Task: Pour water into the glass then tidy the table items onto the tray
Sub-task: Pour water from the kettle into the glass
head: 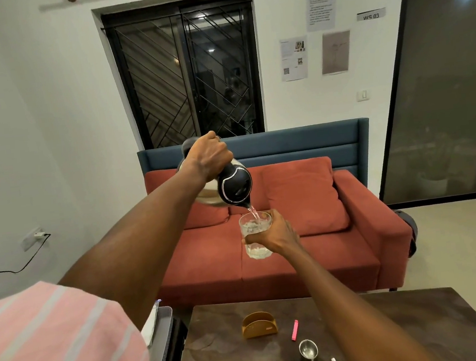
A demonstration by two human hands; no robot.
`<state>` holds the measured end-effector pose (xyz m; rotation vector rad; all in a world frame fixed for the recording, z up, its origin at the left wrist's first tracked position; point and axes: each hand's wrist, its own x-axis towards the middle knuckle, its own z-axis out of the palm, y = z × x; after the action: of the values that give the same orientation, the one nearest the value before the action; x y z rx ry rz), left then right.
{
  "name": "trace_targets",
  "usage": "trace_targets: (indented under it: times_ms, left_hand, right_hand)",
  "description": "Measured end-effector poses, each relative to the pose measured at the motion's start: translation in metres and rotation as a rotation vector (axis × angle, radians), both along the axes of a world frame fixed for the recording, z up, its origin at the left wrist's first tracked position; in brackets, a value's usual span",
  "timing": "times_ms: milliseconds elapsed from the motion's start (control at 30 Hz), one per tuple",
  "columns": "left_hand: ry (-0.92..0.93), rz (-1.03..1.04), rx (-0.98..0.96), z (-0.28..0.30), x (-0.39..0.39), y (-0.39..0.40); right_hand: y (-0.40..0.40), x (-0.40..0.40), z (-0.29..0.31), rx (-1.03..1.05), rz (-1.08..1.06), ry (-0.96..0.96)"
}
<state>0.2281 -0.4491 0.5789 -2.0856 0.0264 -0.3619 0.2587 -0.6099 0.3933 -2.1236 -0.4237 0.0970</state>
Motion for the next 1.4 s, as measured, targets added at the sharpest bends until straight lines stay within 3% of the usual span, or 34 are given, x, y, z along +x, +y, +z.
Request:
trace_targets:
  times_ms: [767,1400]
  left_hand:
    - [-0.040,0.037,-0.091,-0.004,-0.001,0.002]
    - [-0.192,0.163,-0.532,-0.033,-0.021,0.017]
  right_hand:
    - [-0.001,0.009,0.003,0.008,0.005,-0.013]
    - [0.001,0.024,0.008,0.023,0.011,-0.066]
